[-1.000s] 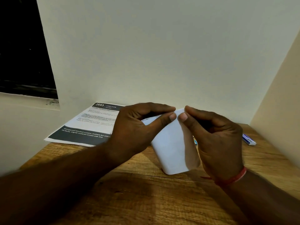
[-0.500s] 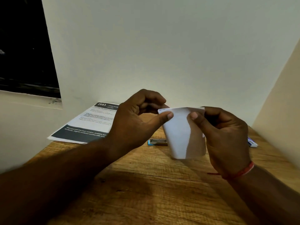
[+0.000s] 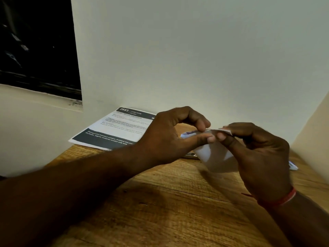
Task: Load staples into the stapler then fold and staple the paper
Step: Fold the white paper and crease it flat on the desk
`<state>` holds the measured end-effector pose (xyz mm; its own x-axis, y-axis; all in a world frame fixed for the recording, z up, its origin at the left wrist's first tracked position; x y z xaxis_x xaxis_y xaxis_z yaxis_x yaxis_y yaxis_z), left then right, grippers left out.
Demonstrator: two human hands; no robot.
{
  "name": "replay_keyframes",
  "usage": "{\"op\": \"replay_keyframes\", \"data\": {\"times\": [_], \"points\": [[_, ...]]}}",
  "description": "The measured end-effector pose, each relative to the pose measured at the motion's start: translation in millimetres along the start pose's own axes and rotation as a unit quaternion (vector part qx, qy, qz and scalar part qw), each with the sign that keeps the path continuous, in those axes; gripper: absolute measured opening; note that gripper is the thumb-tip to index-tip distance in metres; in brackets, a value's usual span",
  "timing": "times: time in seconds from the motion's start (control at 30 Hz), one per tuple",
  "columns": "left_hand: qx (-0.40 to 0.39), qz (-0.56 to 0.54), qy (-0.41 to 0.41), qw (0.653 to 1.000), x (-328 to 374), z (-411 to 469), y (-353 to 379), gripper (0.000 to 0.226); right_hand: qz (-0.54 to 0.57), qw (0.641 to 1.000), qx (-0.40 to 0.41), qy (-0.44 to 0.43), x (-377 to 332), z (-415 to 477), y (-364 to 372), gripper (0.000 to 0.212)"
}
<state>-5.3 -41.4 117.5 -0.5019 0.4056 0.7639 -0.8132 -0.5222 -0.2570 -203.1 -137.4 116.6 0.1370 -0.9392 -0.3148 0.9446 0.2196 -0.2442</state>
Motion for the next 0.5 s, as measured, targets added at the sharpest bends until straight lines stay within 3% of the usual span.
{"op": "replay_keyframes", "data": {"times": [0.2,0.4,0.5], "points": [[-0.008,0.03,-0.034,0.999,-4.7,1.5,-0.3,0.026,0.057,0.998,-0.008,0.029,6.9,-2.5,2.8,0.017],[0.06,0.137,-0.026,0.988,-5.9,4.8,-10.5,0.037,0.049,0.998,-0.005,0.03,9.7,-3.8,1.1,0.02],[0.049,0.112,-0.049,0.991,-9.8,5.9,-10.2,0.035,0.059,0.998,-0.017,0.023,6.9,-3.8,4.2,0.012]]}}
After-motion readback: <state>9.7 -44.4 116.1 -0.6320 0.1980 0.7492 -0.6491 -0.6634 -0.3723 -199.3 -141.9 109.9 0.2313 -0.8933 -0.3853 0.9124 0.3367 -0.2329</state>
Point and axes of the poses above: each hand's wrist, its own z-axis towards the middle knuckle, its own y-axis out of the palm, x = y × z, the point moved 7 cm from there along z, towards the middle knuckle, and after that the axes turned 15 degrees about -y, right-handed, at the moved point
